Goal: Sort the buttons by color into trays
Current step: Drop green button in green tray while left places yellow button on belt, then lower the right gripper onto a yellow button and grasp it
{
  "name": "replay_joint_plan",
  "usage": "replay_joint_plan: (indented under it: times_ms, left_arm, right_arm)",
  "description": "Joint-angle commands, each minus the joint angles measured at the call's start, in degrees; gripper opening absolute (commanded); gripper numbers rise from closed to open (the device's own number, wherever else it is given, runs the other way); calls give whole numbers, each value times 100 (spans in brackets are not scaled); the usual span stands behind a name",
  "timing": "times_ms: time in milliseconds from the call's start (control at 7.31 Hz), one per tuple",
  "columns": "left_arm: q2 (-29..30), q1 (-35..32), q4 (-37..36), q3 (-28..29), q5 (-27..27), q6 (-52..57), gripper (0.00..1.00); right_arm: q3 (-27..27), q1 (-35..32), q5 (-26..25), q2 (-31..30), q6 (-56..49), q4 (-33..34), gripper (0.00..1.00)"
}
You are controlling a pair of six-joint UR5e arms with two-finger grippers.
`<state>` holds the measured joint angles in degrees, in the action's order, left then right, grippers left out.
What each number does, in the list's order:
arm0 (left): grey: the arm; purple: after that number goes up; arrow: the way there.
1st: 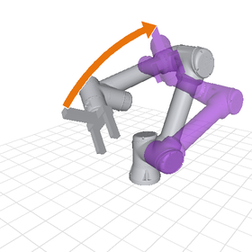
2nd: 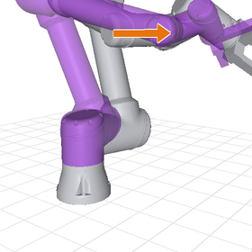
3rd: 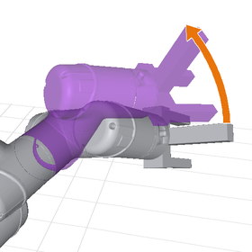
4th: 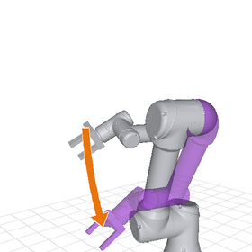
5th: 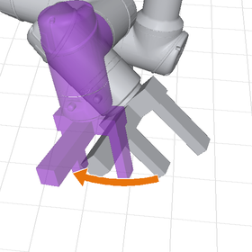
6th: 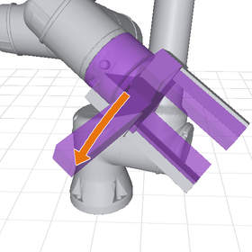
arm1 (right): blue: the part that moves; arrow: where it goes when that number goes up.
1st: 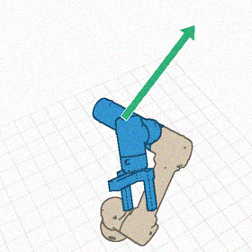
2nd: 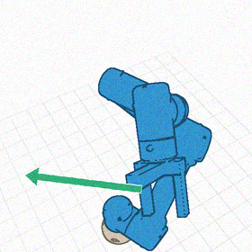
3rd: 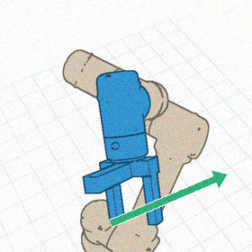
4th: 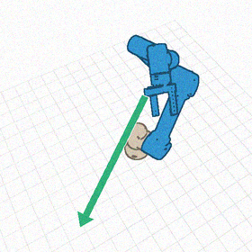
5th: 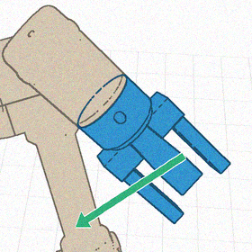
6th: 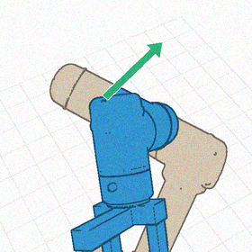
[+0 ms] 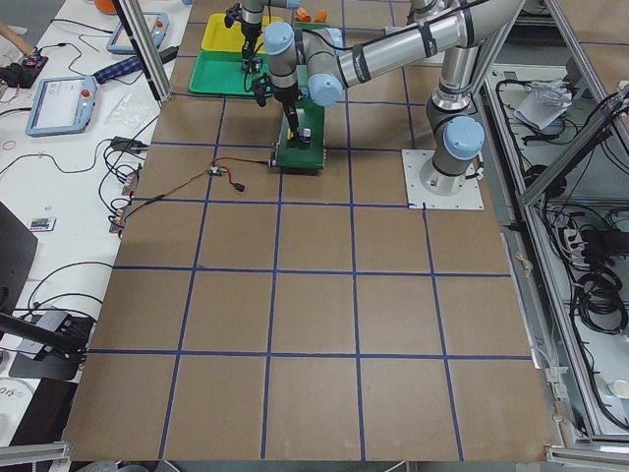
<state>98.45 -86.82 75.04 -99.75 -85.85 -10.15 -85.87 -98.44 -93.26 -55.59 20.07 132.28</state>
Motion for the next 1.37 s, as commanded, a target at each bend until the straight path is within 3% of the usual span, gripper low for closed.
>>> replay_joint_plan:
  times_ms: [0, 411, 547, 958, 1232]
  left_arm:
    - [-211, -605, 1158, 1147, -448, 266, 100]
    - [-546, -398, 1600, 1143, -485, 725, 100]
    - [-546, -345, 1619, 1107, -477, 734, 100]
    - [-555, -291, 1610, 1124, -485, 769, 100]
    - [-669, -292, 1584, 1212, -625, 769, 100]
  right_arm:
    - [-52, 18, 88, -493, 6, -375, 100]
    - [-393, 62, 36, -2046, 84, -2665, 100]
    - [-561, 45, 71, -2357, 85, -2942, 100]
    - [-694, -393, 132, -2272, 59, -2988, 100]
    - [-826, -727, 649, -1948, 93, -2753, 100]
